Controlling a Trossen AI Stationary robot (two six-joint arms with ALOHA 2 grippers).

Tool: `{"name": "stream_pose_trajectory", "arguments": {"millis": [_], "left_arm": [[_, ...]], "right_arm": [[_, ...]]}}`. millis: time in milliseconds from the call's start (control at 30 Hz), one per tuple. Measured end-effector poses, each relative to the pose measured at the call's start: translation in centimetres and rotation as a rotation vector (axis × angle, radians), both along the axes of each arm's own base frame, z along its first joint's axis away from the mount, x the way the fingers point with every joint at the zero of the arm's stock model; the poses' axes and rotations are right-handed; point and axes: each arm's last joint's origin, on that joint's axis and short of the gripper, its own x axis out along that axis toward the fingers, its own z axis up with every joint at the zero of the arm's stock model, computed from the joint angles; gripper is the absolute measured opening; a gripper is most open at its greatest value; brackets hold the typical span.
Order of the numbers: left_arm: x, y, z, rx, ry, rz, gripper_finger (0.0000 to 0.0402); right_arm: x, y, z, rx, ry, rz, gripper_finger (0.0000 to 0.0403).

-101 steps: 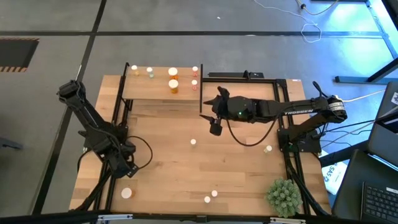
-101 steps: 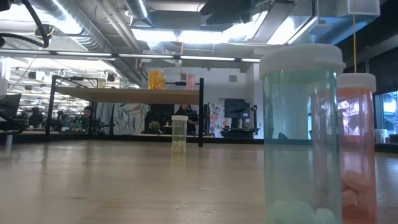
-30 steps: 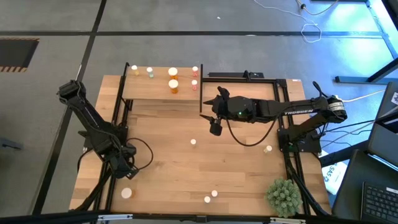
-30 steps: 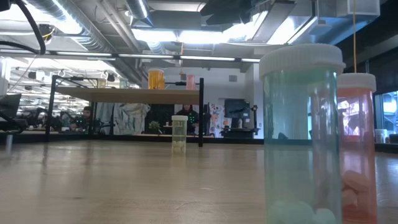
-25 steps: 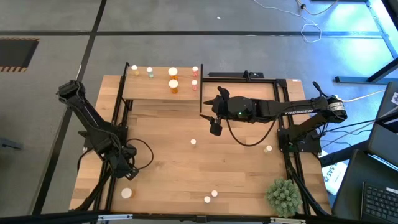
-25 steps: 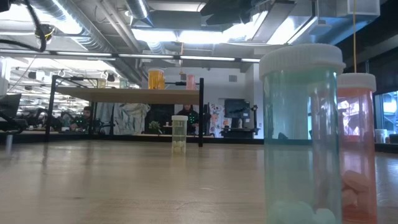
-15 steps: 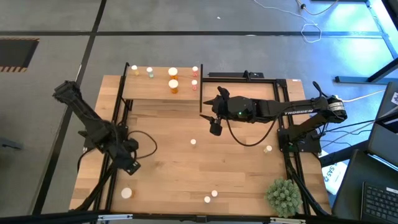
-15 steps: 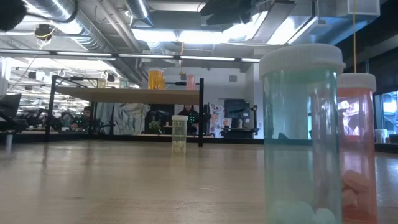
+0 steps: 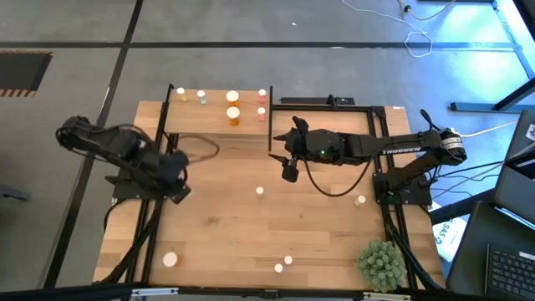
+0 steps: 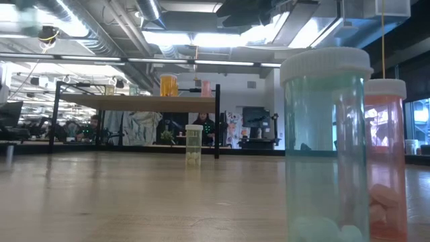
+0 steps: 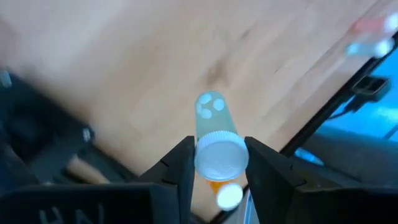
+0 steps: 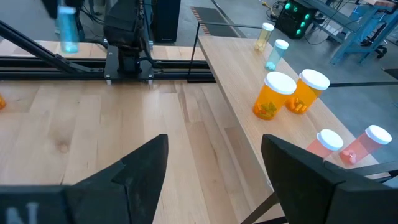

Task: Pick and place medicine bottles onto shelf by color
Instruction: Put the left small blue pill on the shelf aligned with the blue pill on the shelf

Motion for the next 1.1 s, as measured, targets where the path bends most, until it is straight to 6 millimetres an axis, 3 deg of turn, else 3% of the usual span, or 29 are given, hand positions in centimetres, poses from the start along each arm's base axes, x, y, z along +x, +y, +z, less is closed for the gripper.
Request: {"name": "stream_pose_trajectory", "arguments": {"millis": [300, 467, 800, 1100], "left_arm": [[1.9, 4.8, 4.4, 0.238, -0.097, -0.018, 0.0114], [3.6, 7.8, 5.3, 0.301, 0.025, -0.056, 0.0114], [8.4, 15.7, 5.2, 0.391, 0.166, -0.187, 0.0114], [8.3, 21.3, 3.4, 0.395, 0.285, -0.163, 0.0114]], "right_arm": [[0.0, -0.5, 0.1, 0.000, -0.009, -0.016, 0.0261], [0.0, -0.9, 0.1, -0.001, -0.011, -0.032, 0.0261], [0.0, -1.0, 0.1, 0.001, -0.011, -0.038, 0.0261], [0.0, -1.0, 0.1, 0.001, -0.010, -0.038, 0.0261]]}}
